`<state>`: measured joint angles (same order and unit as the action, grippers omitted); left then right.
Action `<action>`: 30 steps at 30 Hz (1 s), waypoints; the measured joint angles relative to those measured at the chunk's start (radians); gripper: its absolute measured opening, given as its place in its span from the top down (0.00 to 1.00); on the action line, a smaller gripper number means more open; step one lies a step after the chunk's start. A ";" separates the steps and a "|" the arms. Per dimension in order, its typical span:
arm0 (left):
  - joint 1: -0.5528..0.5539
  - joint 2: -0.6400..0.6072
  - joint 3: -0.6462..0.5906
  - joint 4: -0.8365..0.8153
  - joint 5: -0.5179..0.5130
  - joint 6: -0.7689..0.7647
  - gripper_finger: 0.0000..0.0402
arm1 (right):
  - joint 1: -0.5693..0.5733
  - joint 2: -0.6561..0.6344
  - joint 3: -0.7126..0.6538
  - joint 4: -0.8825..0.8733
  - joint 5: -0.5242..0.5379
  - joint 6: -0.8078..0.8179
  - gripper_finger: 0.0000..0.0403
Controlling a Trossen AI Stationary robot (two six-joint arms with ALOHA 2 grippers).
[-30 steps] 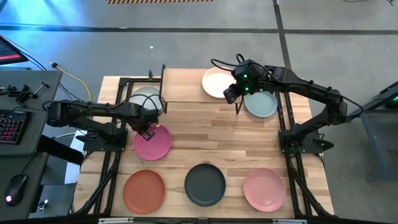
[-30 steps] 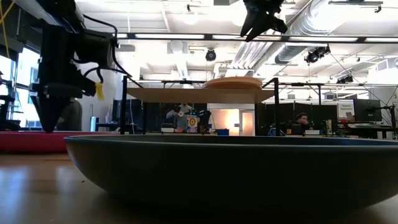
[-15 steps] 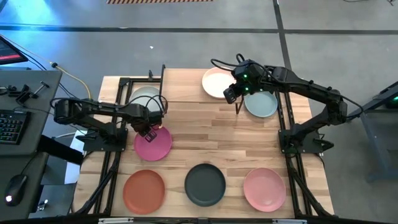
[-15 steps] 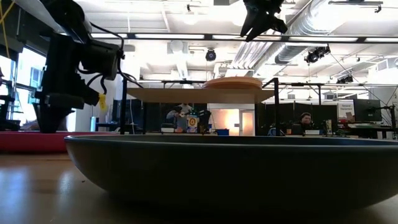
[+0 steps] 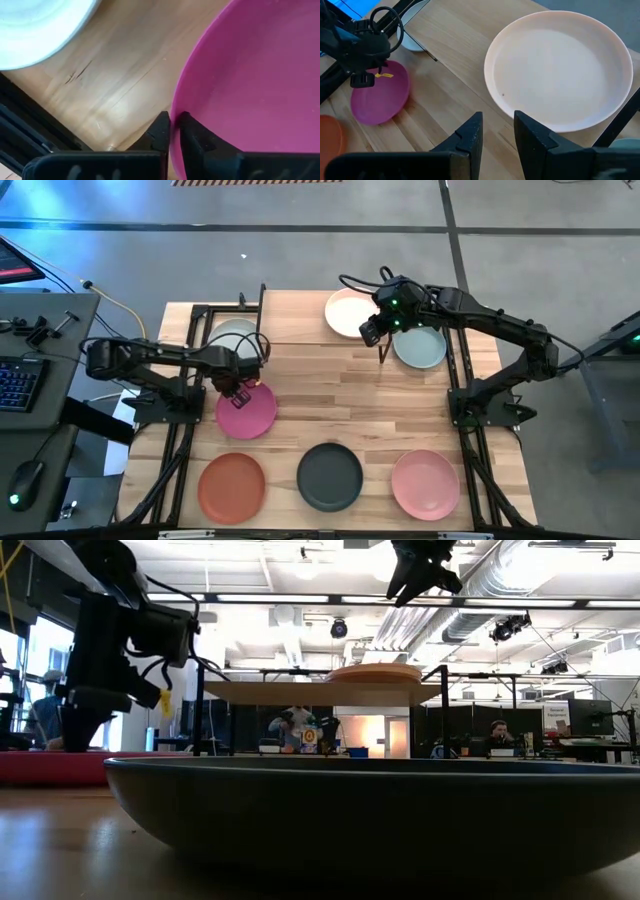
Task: Place and stack plates onto a shelf
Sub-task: Put the pink plate on the shelf
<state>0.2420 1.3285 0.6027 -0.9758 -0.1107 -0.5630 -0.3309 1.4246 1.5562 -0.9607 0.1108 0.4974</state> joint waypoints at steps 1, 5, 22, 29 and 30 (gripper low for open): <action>0.000 -0.008 -0.001 0.001 0.004 0.006 0.97 | 0.000 0.000 0.000 0.000 0.000 0.002 0.78; -0.001 -0.060 -0.003 0.002 0.033 0.010 0.98 | 0.000 0.000 0.000 0.000 -0.001 0.020 0.78; -0.001 -0.426 -0.004 -0.034 0.161 -0.061 0.99 | 0.000 0.000 0.000 0.000 0.021 0.026 0.78; -0.001 -0.571 -0.003 -0.038 0.196 -0.114 0.99 | 0.000 0.000 0.000 0.000 0.032 0.026 0.78; -0.001 -0.587 0.004 -0.042 0.196 -0.119 0.99 | 0.000 0.000 0.000 0.000 0.032 0.026 0.78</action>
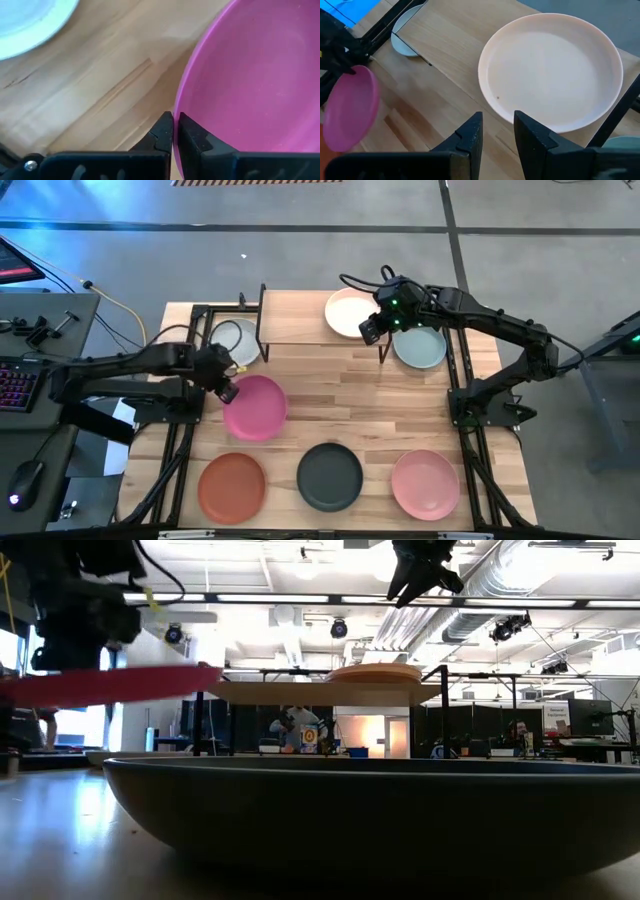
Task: Place and stack plates onto a shelf
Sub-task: Put the pink plate on the shelf
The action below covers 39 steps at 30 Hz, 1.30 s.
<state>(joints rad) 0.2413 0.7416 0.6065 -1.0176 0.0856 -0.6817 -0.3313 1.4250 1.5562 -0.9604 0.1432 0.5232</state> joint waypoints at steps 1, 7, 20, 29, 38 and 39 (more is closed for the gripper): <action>0.000 -0.014 0.011 0.000 0.000 -0.005 0.99 | 0.000 0.000 0.000 0.000 0.000 0.000 0.78; 0.001 -0.053 0.136 0.029 -0.034 -0.014 0.99 | 0.000 0.000 0.000 0.000 0.020 0.001 0.78; 0.071 0.066 0.410 0.054 -0.170 0.025 1.00 | -0.003 0.000 0.000 0.000 0.053 -0.005 0.78; 0.231 0.293 0.607 0.085 -0.163 0.151 1.00 | -0.003 0.000 0.000 0.000 0.055 -0.006 0.78; 0.432 0.543 0.775 0.082 -0.063 0.271 1.00 | -0.003 0.000 0.000 0.000 0.055 -0.016 0.78; 0.449 0.570 0.791 0.083 -0.054 0.286 1.00 | -0.003 0.000 0.000 0.000 0.055 -0.028 0.78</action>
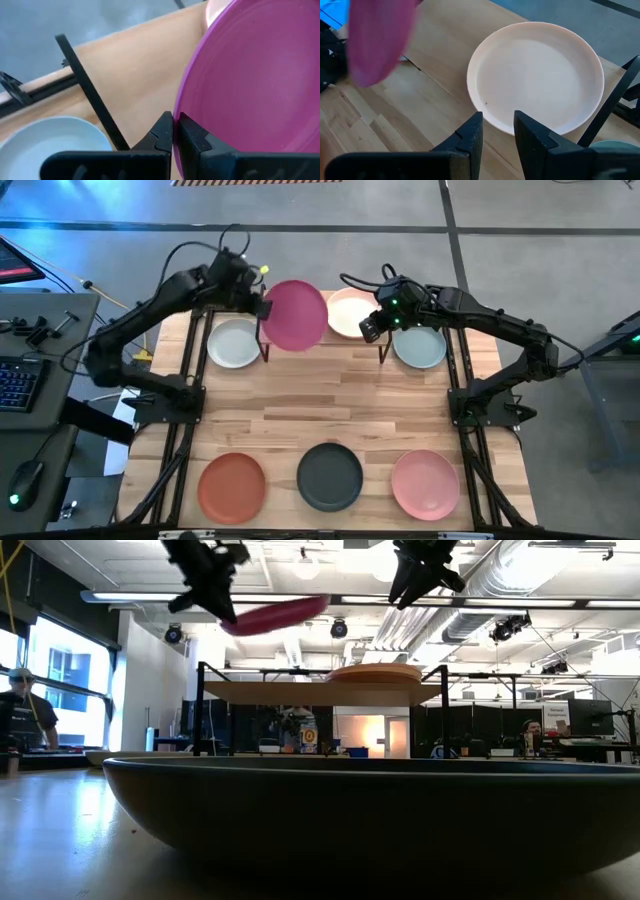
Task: Place and stack plates onto a shelf
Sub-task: Put the pink plate on the shelf
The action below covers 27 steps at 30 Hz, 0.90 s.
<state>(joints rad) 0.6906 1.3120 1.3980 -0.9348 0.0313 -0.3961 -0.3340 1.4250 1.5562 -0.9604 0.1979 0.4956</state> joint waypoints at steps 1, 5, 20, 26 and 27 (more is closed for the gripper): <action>0.017 0.026 0.014 -0.001 0.006 0.012 1.00 | 0.000 0.000 0.000 0.000 0.000 -0.006 0.78; 0.077 0.112 0.064 -0.008 0.013 0.052 1.00 | 0.000 0.000 0.000 0.000 0.000 -0.007 0.78; 0.167 0.272 0.104 -0.013 0.030 0.120 1.00 | 0.000 0.000 0.000 -0.001 0.008 -0.007 0.78; 0.167 0.300 0.104 -0.016 0.035 0.136 1.00 | 0.000 0.000 0.000 -0.001 0.011 -0.007 0.78; 0.167 0.301 0.104 -0.019 0.035 0.136 1.00 | 0.000 0.000 0.000 -0.001 0.011 -0.007 0.78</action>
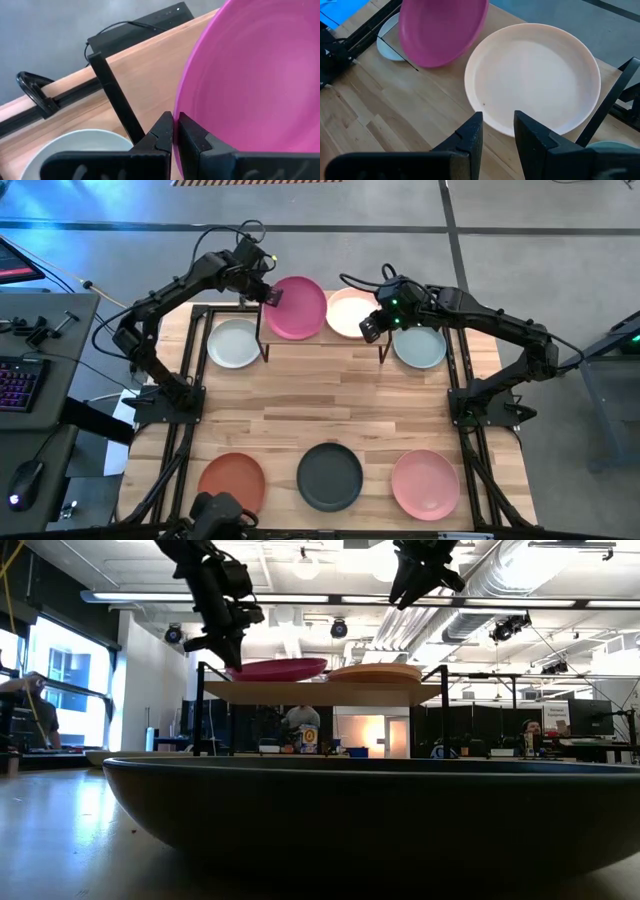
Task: Place and stack plates onto a shelf
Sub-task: Put the pink plate on the shelf
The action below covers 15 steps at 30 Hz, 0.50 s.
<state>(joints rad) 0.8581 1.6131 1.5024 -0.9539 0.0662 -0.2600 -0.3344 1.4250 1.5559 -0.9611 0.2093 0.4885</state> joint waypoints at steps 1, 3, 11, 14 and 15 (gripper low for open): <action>0.000 0.000 0.000 0.000 0.000 0.000 1.00 | 0.000 0.000 0.000 0.000 0.000 0.000 0.78; 0.000 -0.003 0.000 0.004 -0.001 0.001 1.00 | 0.000 0.000 0.000 0.000 0.000 0.000 0.78; 0.017 -0.009 0.000 -0.017 -0.047 0.001 0.97 | 0.000 0.000 0.000 0.000 0.000 0.000 0.78; 0.019 -0.009 0.000 -0.016 -0.045 0.001 0.97 | 0.000 0.000 0.000 -0.002 0.000 0.000 0.78; 0.019 -0.009 0.000 -0.016 -0.045 0.002 0.97 | 0.000 0.000 0.000 -0.003 0.001 0.000 0.78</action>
<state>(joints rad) 0.8772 1.6043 1.5024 -0.9703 0.0212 -0.2584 -0.3341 1.4250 1.5558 -0.9637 0.2099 0.4882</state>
